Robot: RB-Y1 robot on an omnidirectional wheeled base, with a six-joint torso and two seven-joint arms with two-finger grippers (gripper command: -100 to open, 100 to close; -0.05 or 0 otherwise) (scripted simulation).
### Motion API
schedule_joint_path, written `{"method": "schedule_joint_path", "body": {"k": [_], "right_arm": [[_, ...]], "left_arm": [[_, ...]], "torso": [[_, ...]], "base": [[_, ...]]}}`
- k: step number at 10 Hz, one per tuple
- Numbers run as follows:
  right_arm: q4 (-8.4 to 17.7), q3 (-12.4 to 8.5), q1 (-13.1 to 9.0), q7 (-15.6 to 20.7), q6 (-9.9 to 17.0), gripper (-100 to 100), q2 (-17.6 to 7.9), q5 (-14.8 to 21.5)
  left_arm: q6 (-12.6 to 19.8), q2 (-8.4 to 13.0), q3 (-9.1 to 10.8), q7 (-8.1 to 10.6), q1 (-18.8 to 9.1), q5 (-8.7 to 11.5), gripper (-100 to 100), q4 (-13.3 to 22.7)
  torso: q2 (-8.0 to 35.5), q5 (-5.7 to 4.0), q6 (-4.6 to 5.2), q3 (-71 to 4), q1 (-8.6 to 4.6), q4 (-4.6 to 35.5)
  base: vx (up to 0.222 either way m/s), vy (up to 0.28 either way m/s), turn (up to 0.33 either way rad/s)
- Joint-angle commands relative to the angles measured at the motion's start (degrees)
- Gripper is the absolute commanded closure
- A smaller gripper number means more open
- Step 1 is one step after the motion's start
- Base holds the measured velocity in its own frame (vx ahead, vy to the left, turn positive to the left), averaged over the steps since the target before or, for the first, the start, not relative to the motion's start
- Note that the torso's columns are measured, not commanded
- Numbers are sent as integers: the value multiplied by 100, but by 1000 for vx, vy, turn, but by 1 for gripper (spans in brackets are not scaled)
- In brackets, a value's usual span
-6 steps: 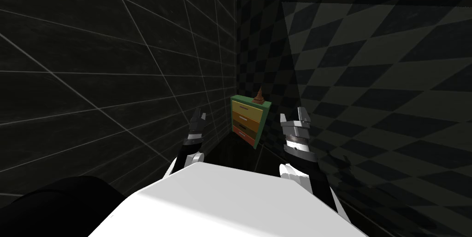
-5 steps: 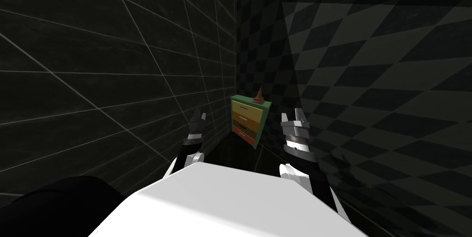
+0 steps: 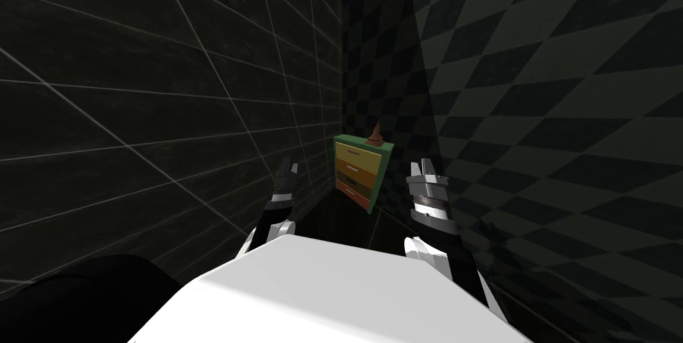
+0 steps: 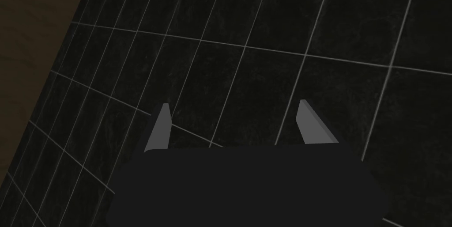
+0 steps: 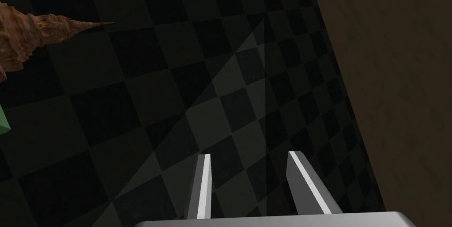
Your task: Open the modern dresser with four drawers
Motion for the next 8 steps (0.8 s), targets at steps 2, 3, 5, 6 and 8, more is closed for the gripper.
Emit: {"method": "schedule_joint_path", "body": {"k": [2,3,5,6,8], "right_arm": [[0,0,0,0,0,0,0,0],[0,0,0,0,0,0,0,0],[161,87,-98,55,154,-100,-401,113],[269,144,-164,91,258,-100,-563,189],[556,296,-338,188,533,-100,-838,395]], "left_arm": [[0,0,0,0,0,0,0,0],[0,0,0,0,0,0,0,0],[0,0,0,0,1,0,0,2],[0,0,0,0,1,0,0,2],[0,0,0,0,2,0,0,2]], "torso": [[847,0,0,-1691,0,846],[1270,0,0,-2537,0,1269],[1880,1,-1,-3780,3,1879],[1927,1,-1,-3897,4,1933],[1943,2,-1,-3929,5,1954]], "base": [[0,0,0],[0,0,0],[38,13,22],[73,26,32],[97,41,45]]}}
